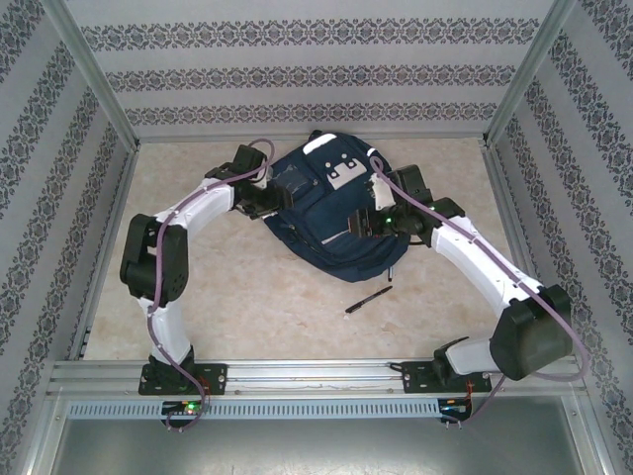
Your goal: Pack books, pencil case, and school supplies into a backpack
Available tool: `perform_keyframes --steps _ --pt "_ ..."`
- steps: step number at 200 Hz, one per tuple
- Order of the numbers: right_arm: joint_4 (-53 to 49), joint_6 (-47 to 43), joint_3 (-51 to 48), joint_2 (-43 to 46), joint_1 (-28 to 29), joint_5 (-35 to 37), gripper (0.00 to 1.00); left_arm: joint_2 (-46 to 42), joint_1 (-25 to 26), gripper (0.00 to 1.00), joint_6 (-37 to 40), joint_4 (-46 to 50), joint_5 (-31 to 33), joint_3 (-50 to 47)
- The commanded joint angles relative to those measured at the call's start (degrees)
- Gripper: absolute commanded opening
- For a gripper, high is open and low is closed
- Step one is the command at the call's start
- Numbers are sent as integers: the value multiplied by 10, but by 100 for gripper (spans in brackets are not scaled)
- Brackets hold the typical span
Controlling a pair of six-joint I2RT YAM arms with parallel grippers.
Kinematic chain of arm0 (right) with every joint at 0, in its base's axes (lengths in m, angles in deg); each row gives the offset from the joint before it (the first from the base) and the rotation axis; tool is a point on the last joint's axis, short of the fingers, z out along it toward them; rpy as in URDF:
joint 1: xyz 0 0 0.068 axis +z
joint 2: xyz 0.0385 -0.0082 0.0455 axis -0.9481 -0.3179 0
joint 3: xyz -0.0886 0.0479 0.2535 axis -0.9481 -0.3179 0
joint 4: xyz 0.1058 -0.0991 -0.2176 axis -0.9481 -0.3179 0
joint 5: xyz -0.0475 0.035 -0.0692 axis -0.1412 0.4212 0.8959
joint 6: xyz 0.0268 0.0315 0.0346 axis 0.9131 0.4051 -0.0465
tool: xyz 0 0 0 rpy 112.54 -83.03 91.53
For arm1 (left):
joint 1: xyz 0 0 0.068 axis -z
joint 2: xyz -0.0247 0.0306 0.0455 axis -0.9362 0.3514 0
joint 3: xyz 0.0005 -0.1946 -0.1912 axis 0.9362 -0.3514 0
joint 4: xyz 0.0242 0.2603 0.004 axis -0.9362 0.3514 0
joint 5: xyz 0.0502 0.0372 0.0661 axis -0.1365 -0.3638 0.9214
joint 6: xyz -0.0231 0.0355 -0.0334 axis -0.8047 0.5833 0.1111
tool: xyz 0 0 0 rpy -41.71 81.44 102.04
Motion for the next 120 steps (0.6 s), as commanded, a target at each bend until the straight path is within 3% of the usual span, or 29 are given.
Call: perform_keyframes --steps 1,77,87,103,120 --pt "-4 -6 22 -10 18 13 45 32 2 61 -10 -18 -37 33" --pt "14 4 18 -28 60 25 44 90 2 59 -43 -53 -28 29" --pt "17 6 22 -36 71 26 44 98 2 53 -47 -56 -32 36" --pt "22 14 30 -51 91 30 44 101 2 28 -51 -57 -26 38" --pt "35 32 38 -72 118 34 43 87 2 14 -57 -59 -18 24"
